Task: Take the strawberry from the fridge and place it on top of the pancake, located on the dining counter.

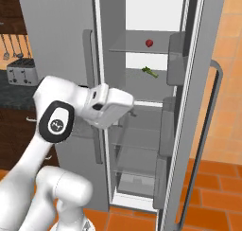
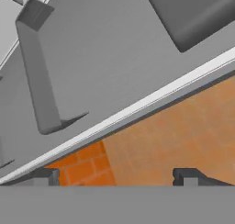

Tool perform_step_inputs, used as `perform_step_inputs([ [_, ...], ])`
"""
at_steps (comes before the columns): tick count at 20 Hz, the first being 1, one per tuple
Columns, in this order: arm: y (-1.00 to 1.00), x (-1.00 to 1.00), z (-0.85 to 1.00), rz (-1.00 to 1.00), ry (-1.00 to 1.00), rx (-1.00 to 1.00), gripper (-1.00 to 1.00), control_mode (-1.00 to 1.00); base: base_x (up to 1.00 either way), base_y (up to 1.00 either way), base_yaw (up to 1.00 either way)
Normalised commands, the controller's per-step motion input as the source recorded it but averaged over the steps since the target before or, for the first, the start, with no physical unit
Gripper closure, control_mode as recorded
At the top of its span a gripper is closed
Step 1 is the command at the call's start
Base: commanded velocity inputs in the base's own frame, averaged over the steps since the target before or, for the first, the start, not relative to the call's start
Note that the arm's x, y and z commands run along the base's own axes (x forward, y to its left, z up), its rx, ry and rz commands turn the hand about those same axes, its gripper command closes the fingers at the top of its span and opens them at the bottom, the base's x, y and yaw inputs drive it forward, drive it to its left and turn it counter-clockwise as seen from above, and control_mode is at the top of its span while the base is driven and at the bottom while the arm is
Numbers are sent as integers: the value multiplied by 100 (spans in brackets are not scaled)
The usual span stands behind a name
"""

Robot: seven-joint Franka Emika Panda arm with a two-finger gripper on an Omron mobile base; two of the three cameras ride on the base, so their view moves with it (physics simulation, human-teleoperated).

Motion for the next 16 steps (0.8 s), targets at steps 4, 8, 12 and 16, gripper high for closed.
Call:
perform_step_inputs([
  [4, 96, -33, -6, 0, -8, 17, -100, -100, 0, 0, 0],
  [8, 91, -17, -3, 5, 0, 30, -100, -100, 0, 0, 0],
  [12, 83, -12, -26, 17, 0, 39, -100, -100, 0, 0, 0],
  [16, 90, -2, -20, 13, 0, 38, -100, -100, 0, 0, 0],
])
